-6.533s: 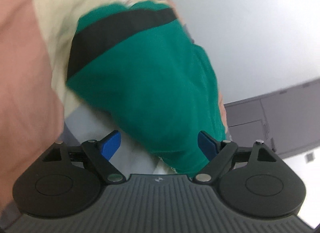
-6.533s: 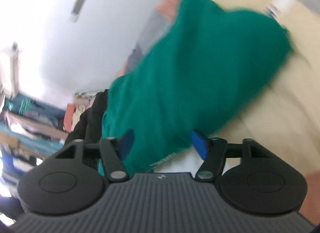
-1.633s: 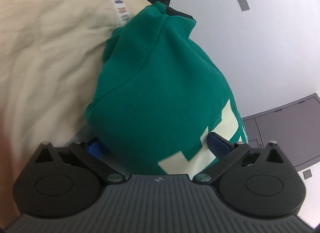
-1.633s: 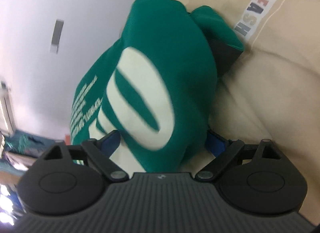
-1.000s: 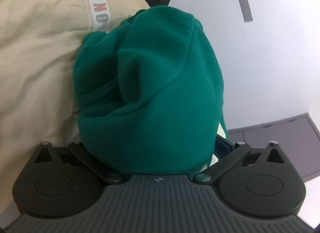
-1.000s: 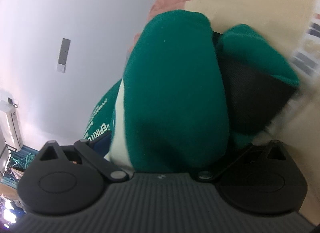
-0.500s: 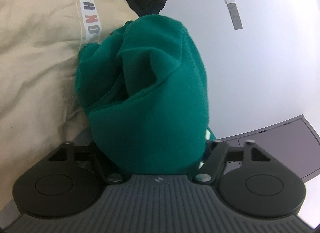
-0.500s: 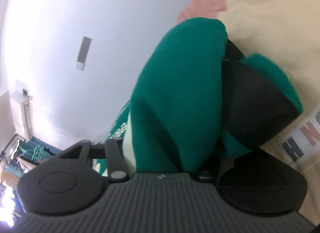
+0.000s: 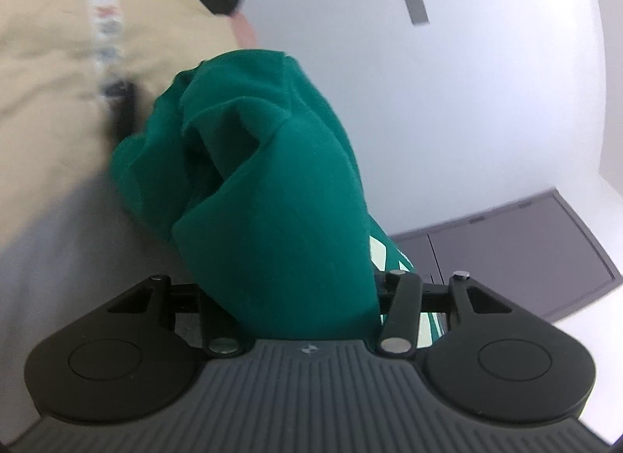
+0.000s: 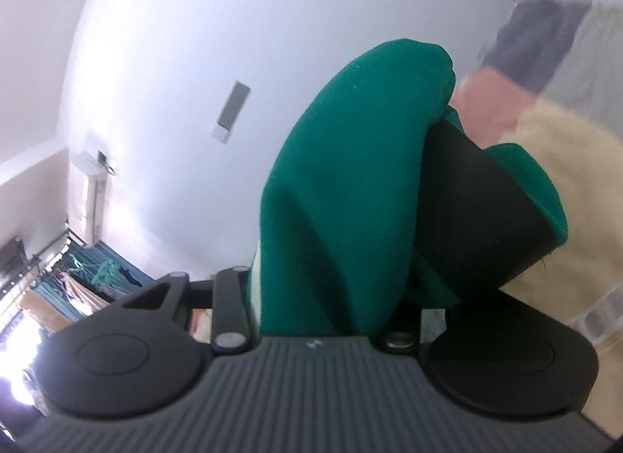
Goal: Fold large clothes
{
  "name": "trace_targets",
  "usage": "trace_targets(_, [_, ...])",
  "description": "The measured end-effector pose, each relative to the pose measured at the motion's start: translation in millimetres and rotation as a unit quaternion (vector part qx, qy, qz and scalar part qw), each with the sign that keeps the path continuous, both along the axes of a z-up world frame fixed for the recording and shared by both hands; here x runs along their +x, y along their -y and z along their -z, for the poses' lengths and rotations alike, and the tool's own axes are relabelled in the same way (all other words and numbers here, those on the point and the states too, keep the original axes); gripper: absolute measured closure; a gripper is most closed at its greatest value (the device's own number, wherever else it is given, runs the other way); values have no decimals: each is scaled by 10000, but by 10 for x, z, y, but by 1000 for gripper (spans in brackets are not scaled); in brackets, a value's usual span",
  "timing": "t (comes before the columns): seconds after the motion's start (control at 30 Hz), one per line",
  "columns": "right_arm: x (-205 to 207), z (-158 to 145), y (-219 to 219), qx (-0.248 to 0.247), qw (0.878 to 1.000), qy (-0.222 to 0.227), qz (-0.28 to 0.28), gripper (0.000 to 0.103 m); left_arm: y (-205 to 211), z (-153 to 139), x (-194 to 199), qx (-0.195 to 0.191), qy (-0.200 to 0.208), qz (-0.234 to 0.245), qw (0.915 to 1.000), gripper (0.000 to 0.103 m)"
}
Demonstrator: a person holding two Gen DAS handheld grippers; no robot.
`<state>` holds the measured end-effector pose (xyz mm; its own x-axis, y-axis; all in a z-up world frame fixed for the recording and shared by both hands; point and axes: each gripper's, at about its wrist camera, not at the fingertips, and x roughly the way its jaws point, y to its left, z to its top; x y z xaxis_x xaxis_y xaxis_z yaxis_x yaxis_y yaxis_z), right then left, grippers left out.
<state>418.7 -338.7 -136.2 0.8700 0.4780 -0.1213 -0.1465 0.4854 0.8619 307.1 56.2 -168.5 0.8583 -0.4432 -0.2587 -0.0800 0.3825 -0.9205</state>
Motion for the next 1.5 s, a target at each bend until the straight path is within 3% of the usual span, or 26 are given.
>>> trace_targets(0.3, [-314,-518,1041,50,9975,471,524,57,1097,-645,167,258,439,574,9970,49])
trace_targets(0.53, [-402,-533,1974,47,9929,510,1078,57,2118,-858,394,606,672,1033,9905,49])
trace_targets(0.77, [-545,-359,2681,-132,9892,301,1427,57,2856,-479,547,556,577,1472,9859,49])
trace_targets(0.93, [-548,18,3003,-7,9875,42,1574,57,3056,-32,889,796,409,1726,9809,48])
trace_targets(1.03, [-529,356,3085,171,9864,-197,1623,57,3090,162,968,1017,363,1820,9774,48])
trace_targets(1.23, [-636,998,3111,817,9781,-376,1878,57,3184,360,704,1534,979,2027,9622,47])
trace_targets(1.37, [-663,1183,3101,901,9761,-351,1944,56,3203,523,826,1552,955,1987,9630,44])
trace_targets(1.5, [-792,1167,2926,878,9759,-262,1978,56,3207,537,788,1623,975,1990,9615,43])
